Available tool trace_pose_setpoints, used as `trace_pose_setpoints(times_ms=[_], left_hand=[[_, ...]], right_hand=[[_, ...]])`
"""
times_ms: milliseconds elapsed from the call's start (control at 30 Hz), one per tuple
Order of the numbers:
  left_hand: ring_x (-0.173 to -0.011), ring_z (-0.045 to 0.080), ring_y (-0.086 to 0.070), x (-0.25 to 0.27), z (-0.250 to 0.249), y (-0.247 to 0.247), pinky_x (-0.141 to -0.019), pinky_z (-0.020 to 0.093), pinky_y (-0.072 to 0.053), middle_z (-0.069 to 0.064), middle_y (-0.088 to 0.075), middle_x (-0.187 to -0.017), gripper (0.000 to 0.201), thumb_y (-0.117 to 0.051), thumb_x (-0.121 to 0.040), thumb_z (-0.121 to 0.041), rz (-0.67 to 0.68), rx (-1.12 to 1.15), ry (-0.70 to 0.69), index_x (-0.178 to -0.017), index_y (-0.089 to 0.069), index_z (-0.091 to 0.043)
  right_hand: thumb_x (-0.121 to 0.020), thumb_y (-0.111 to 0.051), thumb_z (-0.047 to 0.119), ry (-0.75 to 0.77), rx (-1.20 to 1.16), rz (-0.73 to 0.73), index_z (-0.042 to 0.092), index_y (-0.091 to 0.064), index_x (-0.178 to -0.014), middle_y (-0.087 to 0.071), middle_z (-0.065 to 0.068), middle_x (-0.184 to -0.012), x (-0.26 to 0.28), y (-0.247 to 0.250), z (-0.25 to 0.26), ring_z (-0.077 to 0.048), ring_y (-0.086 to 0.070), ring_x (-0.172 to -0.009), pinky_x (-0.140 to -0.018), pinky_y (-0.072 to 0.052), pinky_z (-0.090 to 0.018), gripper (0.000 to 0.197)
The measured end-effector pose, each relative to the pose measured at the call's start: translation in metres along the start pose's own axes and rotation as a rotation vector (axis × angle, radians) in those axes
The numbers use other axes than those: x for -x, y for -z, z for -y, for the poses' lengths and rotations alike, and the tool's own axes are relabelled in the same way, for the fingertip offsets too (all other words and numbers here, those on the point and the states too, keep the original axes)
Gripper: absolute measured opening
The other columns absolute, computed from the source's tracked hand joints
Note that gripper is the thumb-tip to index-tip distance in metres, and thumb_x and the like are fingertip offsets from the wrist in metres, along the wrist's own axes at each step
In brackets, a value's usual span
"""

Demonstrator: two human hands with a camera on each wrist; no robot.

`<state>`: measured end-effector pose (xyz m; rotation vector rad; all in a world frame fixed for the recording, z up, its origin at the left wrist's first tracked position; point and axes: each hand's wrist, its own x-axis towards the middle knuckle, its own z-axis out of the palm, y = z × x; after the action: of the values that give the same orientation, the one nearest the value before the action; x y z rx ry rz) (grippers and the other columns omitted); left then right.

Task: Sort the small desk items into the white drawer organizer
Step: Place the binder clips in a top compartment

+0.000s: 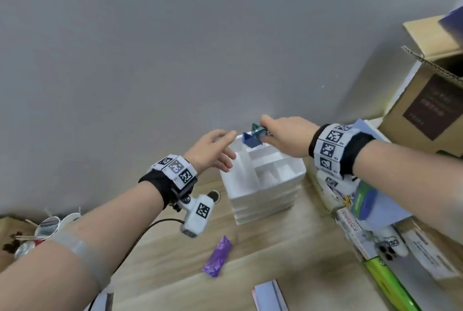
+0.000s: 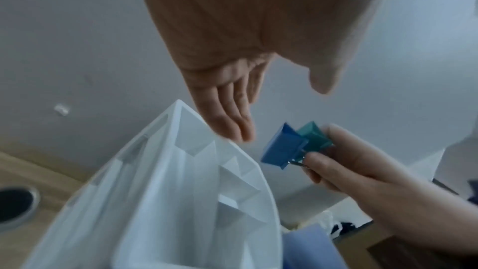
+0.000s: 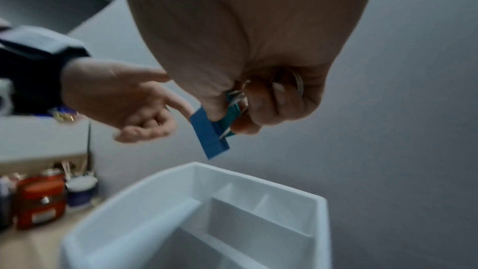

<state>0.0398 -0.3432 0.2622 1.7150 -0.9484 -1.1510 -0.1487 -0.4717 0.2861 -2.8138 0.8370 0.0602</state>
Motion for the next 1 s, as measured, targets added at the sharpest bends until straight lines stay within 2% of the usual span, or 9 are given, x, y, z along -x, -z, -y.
trace_pose_setpoints(times_ms=[100,167,233,333,433,500,633,833,1000], left_hand=[[-0.064,0.018,-0.058,-0.007,0.016,0.007,-0.055,0.028,-0.047,0.009,-0.066,-0.085,0.039,-0.057,-0.096,-0.039,-0.21,-0.357,-0.057,-0.122,-0.054,-0.011],[-0.069,0.016,-0.057,-0.008,0.034,0.011,-0.057,0.03,-0.042,0.003,-0.062,-0.085,0.043,-0.058,-0.094,-0.039,-0.227,-0.619,-0.034,-0.127,-0.048,-0.013],[-0.077,0.02,-0.057,-0.011,0.051,0.013,-0.062,0.032,-0.04,0.004,-0.06,-0.093,0.056,-0.058,-0.093,-0.042,-0.194,-0.726,0.014,-0.136,-0.039,-0.012],[-0.087,0.026,-0.059,-0.018,0.064,0.012,-0.07,0.034,-0.043,0.007,-0.062,-0.101,0.064,-0.06,-0.092,-0.044,-0.144,-0.712,0.05,-0.138,-0.032,-0.009],[-0.089,0.023,-0.057,-0.021,0.067,0.004,-0.076,0.031,-0.042,0.003,-0.06,-0.101,0.062,-0.061,-0.093,-0.034,-0.08,-0.659,0.037,-0.142,-0.031,-0.008],[-0.083,0.019,-0.057,-0.022,0.069,-0.001,-0.073,0.031,-0.043,-0.002,-0.057,-0.091,0.059,-0.061,-0.094,-0.029,-0.074,-0.648,0.026,-0.14,-0.032,-0.008],[-0.07,0.01,-0.056,-0.025,0.075,-0.002,-0.059,0.029,-0.041,-0.005,-0.056,-0.082,0.055,-0.059,-0.093,-0.026,-0.092,-0.617,0.03,-0.138,-0.033,-0.007],[-0.067,0.012,-0.054,-0.028,0.079,-0.004,-0.056,0.028,-0.041,-0.002,-0.054,-0.079,0.051,-0.059,-0.093,-0.023,-0.107,-0.566,0.049,-0.134,-0.035,-0.005],[-0.073,0.021,-0.061,-0.03,0.081,-0.004,-0.074,0.04,-0.054,0.002,-0.059,-0.086,0.049,-0.057,-0.093,-0.021,-0.081,-0.519,0.064,-0.133,-0.034,-0.007]], right_hand=[[-0.102,-0.044,0.036,-0.053,0.244,0.14,0.016,-0.039,-0.104,-0.061,-0.009,-0.087,-0.018,-0.002,-0.017,-0.03,-0.052,-0.07,-0.064,-0.041,-0.036,0.02],[-0.101,-0.046,0.033,-0.05,0.363,0.254,0.015,-0.047,-0.11,-0.058,-0.006,-0.091,-0.026,-0.012,-0.019,-0.03,-0.052,-0.073,-0.065,-0.041,-0.034,0.021],[-0.098,-0.049,0.029,-0.04,0.429,0.312,0.014,-0.054,-0.111,-0.056,-0.004,-0.09,-0.033,-0.024,-0.017,-0.029,-0.052,-0.073,-0.063,-0.039,-0.032,0.021],[-0.095,-0.057,0.032,-0.026,0.383,0.314,0.014,-0.063,-0.107,-0.062,-0.007,-0.094,-0.041,-0.04,-0.01,-0.029,-0.054,-0.076,-0.063,-0.042,-0.031,0.023],[-0.093,-0.06,0.034,-0.067,0.172,0.31,0.008,-0.068,-0.101,-0.067,-0.011,-0.094,-0.046,-0.056,-0.004,-0.033,-0.064,-0.084,-0.07,-0.053,-0.035,0.028],[-0.093,-0.055,0.03,-0.107,0.052,0.292,0.009,-0.071,-0.095,-0.07,-0.012,-0.092,-0.047,-0.061,-0.003,-0.034,-0.067,-0.087,-0.074,-0.056,-0.036,0.027],[-0.094,-0.045,0.021,-0.166,-0.048,0.193,0.014,-0.071,-0.086,-0.07,-0.005,-0.086,-0.046,-0.058,-0.011,-0.029,-0.063,-0.083,-0.066,-0.049,-0.03,0.029],[-0.089,-0.053,0.025,-0.245,-0.165,0.066,0.017,-0.071,-0.08,-0.071,-0.009,-0.083,-0.043,-0.04,-0.027,-0.033,-0.065,-0.08,-0.072,-0.056,-0.035,0.022],[-0.089,-0.05,0.02,-0.308,-0.086,0.101,0.012,-0.07,-0.086,-0.066,-0.013,-0.087,-0.04,-0.038,-0.034,-0.036,-0.064,-0.078,-0.07,-0.054,-0.033,0.021]])
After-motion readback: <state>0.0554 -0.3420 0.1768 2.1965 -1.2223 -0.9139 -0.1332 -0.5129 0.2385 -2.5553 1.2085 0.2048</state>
